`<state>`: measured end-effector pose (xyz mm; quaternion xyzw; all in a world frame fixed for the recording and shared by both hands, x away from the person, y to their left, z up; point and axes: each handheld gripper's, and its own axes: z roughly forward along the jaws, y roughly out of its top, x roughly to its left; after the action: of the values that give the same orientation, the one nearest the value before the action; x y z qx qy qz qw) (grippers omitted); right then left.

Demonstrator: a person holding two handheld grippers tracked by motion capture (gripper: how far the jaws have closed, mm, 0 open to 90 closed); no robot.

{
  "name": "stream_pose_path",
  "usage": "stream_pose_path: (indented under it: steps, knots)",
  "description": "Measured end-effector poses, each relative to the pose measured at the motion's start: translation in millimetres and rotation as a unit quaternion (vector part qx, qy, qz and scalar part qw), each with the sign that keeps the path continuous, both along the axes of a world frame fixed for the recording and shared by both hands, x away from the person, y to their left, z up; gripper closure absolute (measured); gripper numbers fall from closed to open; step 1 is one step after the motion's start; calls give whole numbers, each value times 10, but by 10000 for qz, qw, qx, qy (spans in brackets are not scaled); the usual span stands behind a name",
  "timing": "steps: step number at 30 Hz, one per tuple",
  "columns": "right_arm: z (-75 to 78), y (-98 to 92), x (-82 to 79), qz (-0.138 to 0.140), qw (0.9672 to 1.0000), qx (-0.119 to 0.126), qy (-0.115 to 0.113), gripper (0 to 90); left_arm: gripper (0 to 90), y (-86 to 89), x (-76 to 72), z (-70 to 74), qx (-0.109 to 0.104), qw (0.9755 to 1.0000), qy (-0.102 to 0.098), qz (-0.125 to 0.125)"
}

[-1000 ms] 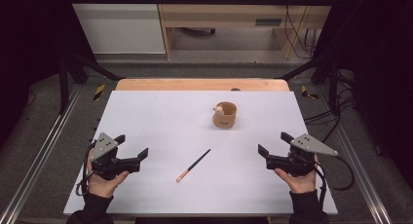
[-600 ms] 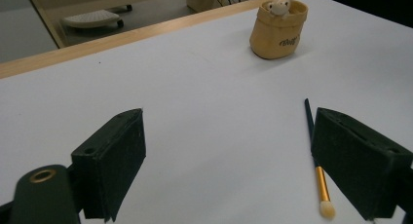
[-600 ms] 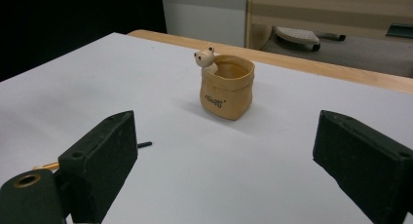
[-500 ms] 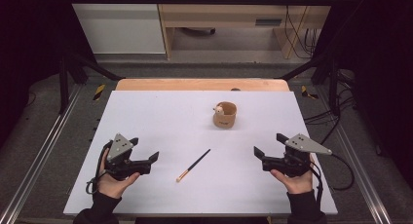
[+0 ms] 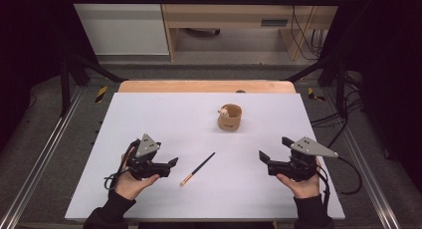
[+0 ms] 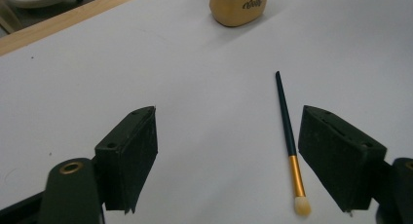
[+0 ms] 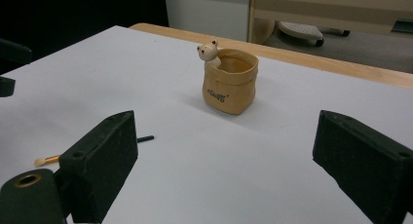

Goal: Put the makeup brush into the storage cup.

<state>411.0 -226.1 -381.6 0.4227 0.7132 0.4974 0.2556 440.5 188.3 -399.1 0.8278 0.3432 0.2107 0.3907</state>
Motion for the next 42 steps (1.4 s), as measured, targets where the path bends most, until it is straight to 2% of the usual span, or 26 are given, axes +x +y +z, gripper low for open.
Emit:
stream_pose_path:
  steps: [5, 10, 19, 23, 32, 39, 42]
  knots:
    - [-3, 7, 0, 24, 10000, -30, 2, 93, 236, -196, 80, -3, 304, 9993, 113, -178]
    - [4, -1, -4, 9, 10000, -14, 21, 93, 250, -403, 131, -16, 669, 9967, 237, -393]
    - [17, -21, -11, 6, 10000, 2, 20, 95, 308, -606, 197, -106, 956, 9923, 485, -625]
    - [10, -16, -4, 8, 10000, -12, 46, 95, 350, -657, 216, -168, 1115, 9894, 610, -703]
    - [-9, -1, 9, 37, 9999, -54, 125, 95, 434, -783, 298, -277, 1604, 9771, 1010, -969]
    - [-6, -11, 8, 39, 9999, -45, 139, 95, 505, -882, 335, -319, 1739, 9716, 1182, -1084]
    - [-8, -10, 10, 44, 9999, -49, 139, 95, 538, -909, 348, -344, 1823, 9684, 1276, -1126]
